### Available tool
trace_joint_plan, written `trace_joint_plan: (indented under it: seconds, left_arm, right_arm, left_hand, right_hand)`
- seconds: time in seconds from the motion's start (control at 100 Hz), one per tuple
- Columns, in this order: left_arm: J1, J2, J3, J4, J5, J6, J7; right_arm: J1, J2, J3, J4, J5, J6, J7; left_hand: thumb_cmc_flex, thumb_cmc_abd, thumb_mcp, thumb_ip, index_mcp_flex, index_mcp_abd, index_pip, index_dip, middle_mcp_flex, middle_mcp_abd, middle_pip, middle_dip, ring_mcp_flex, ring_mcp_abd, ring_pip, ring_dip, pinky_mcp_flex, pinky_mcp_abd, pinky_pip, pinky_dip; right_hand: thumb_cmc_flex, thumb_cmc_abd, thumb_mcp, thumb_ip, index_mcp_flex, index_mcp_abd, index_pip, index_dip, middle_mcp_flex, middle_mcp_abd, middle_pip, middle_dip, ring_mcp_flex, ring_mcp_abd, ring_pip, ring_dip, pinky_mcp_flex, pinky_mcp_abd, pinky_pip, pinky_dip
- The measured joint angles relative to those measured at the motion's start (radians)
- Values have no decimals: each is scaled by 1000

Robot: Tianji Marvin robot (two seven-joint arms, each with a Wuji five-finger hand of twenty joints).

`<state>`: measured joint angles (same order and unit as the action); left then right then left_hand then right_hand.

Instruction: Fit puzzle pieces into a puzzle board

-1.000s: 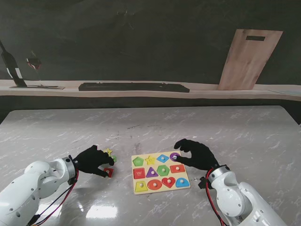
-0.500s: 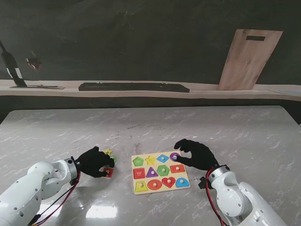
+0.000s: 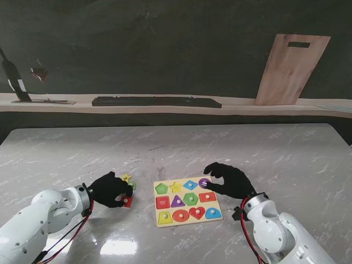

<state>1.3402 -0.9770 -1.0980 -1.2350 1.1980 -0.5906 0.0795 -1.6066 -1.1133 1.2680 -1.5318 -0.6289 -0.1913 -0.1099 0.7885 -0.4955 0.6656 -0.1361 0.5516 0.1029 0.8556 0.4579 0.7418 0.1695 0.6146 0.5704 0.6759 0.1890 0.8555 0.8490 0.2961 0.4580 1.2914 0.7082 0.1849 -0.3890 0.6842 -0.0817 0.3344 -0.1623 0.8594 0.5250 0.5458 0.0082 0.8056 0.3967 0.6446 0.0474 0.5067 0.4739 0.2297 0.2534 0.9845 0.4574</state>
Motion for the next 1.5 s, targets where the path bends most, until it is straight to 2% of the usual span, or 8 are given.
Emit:
trace_joint_plan:
  seconds: [0.16,0.18,0.27,0.5,0.81,1.0,1.29,1.5]
  left_arm:
    - [-3,0,7,1,-4,4,-2]
    - [-3,0,8,1,-5,5,-3]
    - [-4,0,10,1,-8,7,-4]
    - [-1,-1,5,-11,-22,11,-37]
    - [-1,-2,11,-13,-38,17,-39]
    - [-4,-2,15,-13,-42,17,-47]
    - [-5,-3,6,-35,-57,10,-120]
    - [37,-5,-42,-85,-62,30,-150]
  right_arm:
    - [0,0,0,0,0,0,0]
    - [0,0,0,0,0,0,0]
    - [0,0,0,0,0,1,0]
    - [-1,0,1,-1,0,2,0]
    - [-2,0,2,-2,0,1,-1]
    - [-2,0,3,-2,1,1,-2]
    - [-4,0,5,-3,2,0,-4]
    - [-5,0,6,-3,10,-4,-4]
  left_hand:
    - [60,-9,-28,0,0,-22,71,-11,28,-4,12,37,31,-1,13,-2,14,0,4,0]
    - [72,-17,-30,-21,0,-24,79,-17,36,-7,12,51,31,-1,14,-3,16,0,6,0]
    - [91,-19,-36,-38,0,-33,108,-22,73,-11,10,87,41,-2,23,-11,28,0,14,0]
    - [97,-65,29,-39,10,-33,121,-38,138,-16,-31,109,98,-14,23,-36,58,0,14,0]
    - [119,-110,94,-40,91,-32,170,-51,310,-25,-99,166,205,-25,57,-61,142,0,44,-11]
    - [119,-112,99,-40,100,-29,179,-51,321,-25,-99,167,215,-25,69,-72,159,0,56,-11]
    - [119,-119,123,-40,98,9,212,-52,322,-25,-68,186,225,-26,107,-72,163,0,63,-12]
    - [118,-142,143,-41,109,15,222,-54,322,-23,-44,195,225,-26,128,-72,173,0,86,-12]
  right_hand:
    - [0,0,0,0,0,0,0,0,0,0,0,0,0,0,0,0,0,0,0,0]
    - [0,0,0,0,0,0,0,0,0,0,0,0,0,0,0,0,0,0,0,0]
    - [0,0,0,0,0,0,0,0,0,0,0,0,0,0,0,0,0,0,0,0]
    - [0,0,0,0,0,0,0,0,0,0,0,0,0,0,0,0,0,0,0,0]
    - [0,0,0,0,0,-2,0,0,0,0,0,0,0,0,0,0,0,0,0,0]
    - [0,1,0,0,0,-5,0,0,0,0,0,0,0,0,0,0,0,0,0,0]
    - [0,1,0,0,0,-9,0,0,0,0,0,0,0,0,0,0,0,0,0,0]
    - [0,1,0,0,0,-10,0,0,0,0,0,0,0,0,0,0,0,0,0,0]
